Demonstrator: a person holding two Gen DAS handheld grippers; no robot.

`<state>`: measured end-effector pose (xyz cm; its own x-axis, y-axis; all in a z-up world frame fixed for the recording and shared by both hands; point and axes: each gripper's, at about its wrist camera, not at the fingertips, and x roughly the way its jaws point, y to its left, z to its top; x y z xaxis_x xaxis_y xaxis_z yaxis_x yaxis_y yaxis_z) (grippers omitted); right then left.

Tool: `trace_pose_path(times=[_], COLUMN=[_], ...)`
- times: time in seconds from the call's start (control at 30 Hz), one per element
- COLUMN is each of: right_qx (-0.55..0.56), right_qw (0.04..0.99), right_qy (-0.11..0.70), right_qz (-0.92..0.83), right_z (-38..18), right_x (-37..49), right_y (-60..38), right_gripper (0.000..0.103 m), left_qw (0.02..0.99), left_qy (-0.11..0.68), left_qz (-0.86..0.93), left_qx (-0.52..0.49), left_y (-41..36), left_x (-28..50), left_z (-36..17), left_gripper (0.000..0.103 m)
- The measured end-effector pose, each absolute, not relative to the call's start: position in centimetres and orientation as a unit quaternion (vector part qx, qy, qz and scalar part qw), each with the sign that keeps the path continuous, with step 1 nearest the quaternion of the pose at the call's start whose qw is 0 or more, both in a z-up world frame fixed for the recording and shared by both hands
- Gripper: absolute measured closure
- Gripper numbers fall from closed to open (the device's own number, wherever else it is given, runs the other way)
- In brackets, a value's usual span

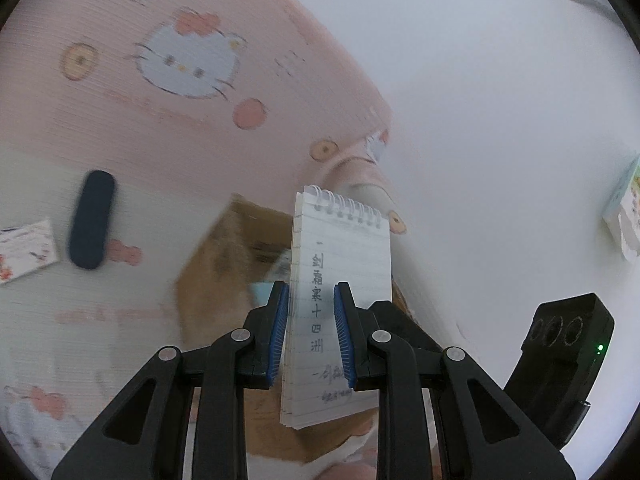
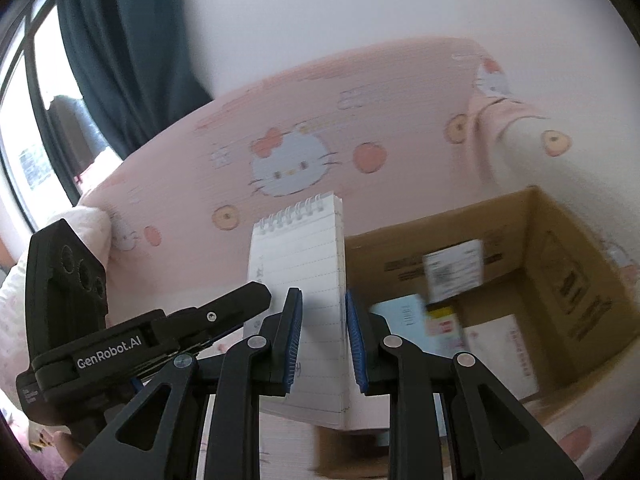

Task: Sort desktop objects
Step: 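Carry the notebook in both tools over the cardboard box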

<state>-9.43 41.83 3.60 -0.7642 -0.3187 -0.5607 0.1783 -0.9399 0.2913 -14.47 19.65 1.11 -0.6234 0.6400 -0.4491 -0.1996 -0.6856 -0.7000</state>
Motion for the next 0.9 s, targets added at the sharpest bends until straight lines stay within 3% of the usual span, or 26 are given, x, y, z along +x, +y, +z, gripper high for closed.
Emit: trace_pose_path(times=[0.37, 0.9], right_qx=[0.34, 0.379], right_qw=[0.088, 0.067], right_qy=[-0.116, -0.123], right_qz=[-0.929, -0.915], right_z=[2.1, -0.8], right_x=[-11.7, -13.8], right_y=[50.6, 56.8], right_gripper=[0.083, 0.083], left_qw=[0.271, 0.259], left_qy=[-0.308, -0.301], left_qz=[0.821, 0.789], left_qx=[-0.398, -0.469], left_y=[28.3, 34.9], left_x=[-16.9, -19.2], left_z=[-1.4, -4.9], left_gripper=[0.078, 0.078])
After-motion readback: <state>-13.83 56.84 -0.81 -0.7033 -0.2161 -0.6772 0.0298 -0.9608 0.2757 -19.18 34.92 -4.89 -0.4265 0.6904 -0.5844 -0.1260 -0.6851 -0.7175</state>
